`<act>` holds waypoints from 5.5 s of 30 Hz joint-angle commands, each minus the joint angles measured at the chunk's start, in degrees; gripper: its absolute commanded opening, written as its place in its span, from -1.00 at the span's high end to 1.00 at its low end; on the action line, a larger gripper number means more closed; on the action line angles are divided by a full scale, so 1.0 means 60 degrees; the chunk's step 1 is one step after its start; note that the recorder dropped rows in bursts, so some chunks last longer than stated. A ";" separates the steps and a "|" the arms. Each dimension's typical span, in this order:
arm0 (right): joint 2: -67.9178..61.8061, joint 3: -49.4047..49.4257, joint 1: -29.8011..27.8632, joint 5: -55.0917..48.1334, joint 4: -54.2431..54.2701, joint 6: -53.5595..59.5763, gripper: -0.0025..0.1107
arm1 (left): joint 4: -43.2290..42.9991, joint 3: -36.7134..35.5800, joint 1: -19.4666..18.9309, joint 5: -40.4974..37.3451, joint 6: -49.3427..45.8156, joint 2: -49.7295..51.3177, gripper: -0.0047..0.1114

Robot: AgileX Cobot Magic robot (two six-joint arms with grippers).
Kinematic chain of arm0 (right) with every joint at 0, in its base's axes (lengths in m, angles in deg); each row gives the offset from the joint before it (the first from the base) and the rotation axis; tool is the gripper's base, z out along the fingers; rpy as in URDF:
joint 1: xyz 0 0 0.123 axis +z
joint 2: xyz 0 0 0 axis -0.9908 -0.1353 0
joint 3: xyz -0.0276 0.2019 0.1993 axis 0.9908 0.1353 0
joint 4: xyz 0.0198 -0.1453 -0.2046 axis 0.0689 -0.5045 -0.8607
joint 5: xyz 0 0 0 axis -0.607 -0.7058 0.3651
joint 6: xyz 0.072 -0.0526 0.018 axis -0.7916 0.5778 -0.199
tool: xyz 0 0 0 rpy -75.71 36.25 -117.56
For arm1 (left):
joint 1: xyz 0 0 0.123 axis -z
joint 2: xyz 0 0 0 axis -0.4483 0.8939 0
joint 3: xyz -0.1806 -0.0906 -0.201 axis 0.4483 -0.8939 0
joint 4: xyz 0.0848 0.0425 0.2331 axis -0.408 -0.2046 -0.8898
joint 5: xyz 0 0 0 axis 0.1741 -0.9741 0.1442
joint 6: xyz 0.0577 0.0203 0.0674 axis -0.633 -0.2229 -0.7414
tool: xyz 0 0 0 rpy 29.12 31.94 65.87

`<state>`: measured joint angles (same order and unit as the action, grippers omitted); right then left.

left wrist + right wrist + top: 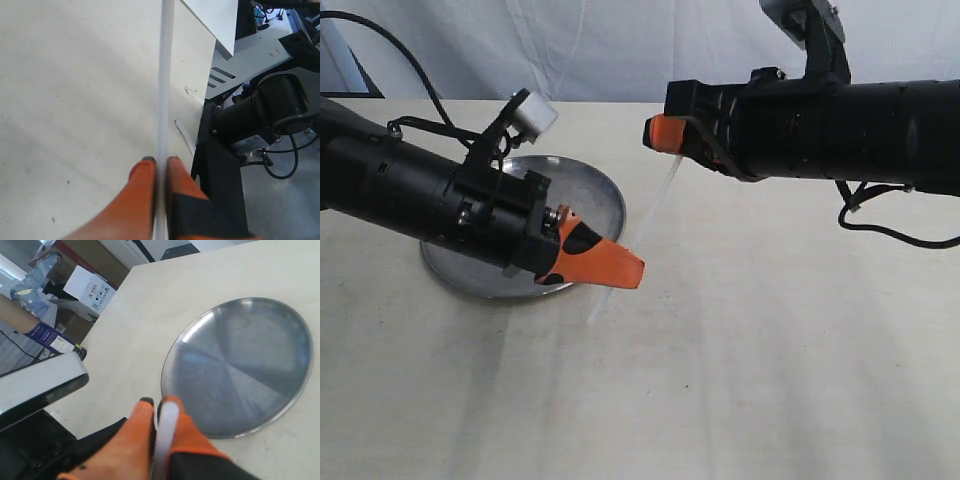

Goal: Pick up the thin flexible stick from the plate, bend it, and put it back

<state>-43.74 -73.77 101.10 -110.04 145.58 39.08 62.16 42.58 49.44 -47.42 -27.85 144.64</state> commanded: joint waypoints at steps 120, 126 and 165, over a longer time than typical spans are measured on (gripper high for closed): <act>-0.2209 -0.0073 0.0098 -0.4019 -0.1138 0.1051 0.97 | 0.2486 -0.0042 -0.1114 0.2071 -0.2775 -0.0055 0.92; -0.2209 -0.0073 0.0098 -0.3189 -0.1076 0.0839 0.97 | 0.1955 -0.0042 -0.1277 0.2371 -0.2524 -0.0055 0.92; -0.2191 -0.0534 0.0098 -0.0372 -0.0060 0.0180 0.97 | -0.2052 0.0195 -0.0915 0.1118 0.1480 0.0666 -0.12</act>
<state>-57.38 -75.78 101.61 -110.38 144.73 39.34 50.34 43.52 42.21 -40.95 -19.45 146.81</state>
